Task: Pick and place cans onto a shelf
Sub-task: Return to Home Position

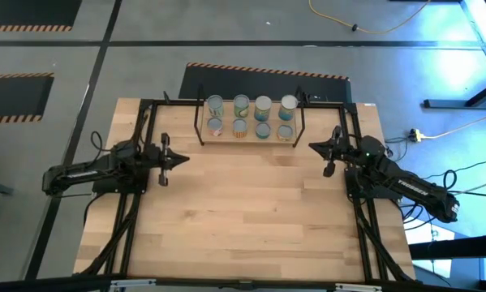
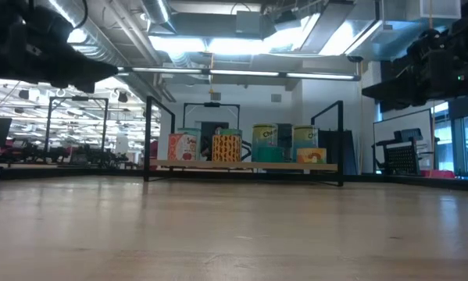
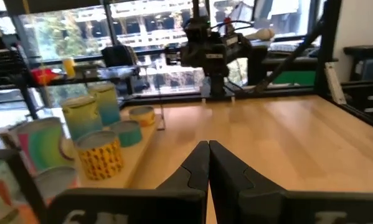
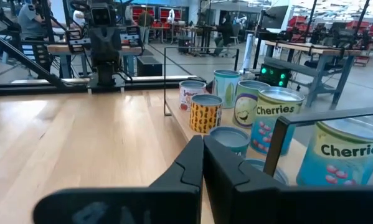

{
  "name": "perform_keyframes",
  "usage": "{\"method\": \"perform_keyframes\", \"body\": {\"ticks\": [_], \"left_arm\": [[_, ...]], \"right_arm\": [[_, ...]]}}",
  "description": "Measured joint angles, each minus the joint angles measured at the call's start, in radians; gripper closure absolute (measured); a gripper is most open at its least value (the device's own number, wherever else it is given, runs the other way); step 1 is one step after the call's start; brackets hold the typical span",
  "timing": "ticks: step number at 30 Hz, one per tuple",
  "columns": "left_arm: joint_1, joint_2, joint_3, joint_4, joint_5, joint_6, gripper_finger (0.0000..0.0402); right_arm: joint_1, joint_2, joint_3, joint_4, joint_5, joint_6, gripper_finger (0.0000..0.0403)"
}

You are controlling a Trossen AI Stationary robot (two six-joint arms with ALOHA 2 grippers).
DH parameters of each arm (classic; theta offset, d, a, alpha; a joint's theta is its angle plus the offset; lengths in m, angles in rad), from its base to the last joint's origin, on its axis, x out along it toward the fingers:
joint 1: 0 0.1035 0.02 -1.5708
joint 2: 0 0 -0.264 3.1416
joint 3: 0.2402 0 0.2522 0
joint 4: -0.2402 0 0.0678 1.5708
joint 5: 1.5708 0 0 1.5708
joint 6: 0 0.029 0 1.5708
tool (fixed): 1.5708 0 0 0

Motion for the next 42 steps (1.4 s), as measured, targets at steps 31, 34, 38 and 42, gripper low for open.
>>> {"method": "perform_keyframes", "body": {"ticks": [31,34,38,42], "left_arm": [[0.000,0.000,-0.003,-0.005,-0.078,0.025,0.0401],[0.000,0.000,-0.003,-0.004,-0.078,0.025,0.0401],[0.000,0.000,-0.003,-0.002,-0.078,0.025,0.0401],[0.000,0.000,-0.003,0.000,-0.078,0.025,0.0401]], "right_arm": [[0.000,0.000,0.000,-0.001,0.001,0.056,0.0389],[0.000,0.000,0.000,-0.001,0.001,0.057,0.0389],[0.000,0.000,0.000,-0.001,0.001,0.056,0.0389],[0.000,0.000,0.000,-0.002,0.001,0.056,0.0389]]}}
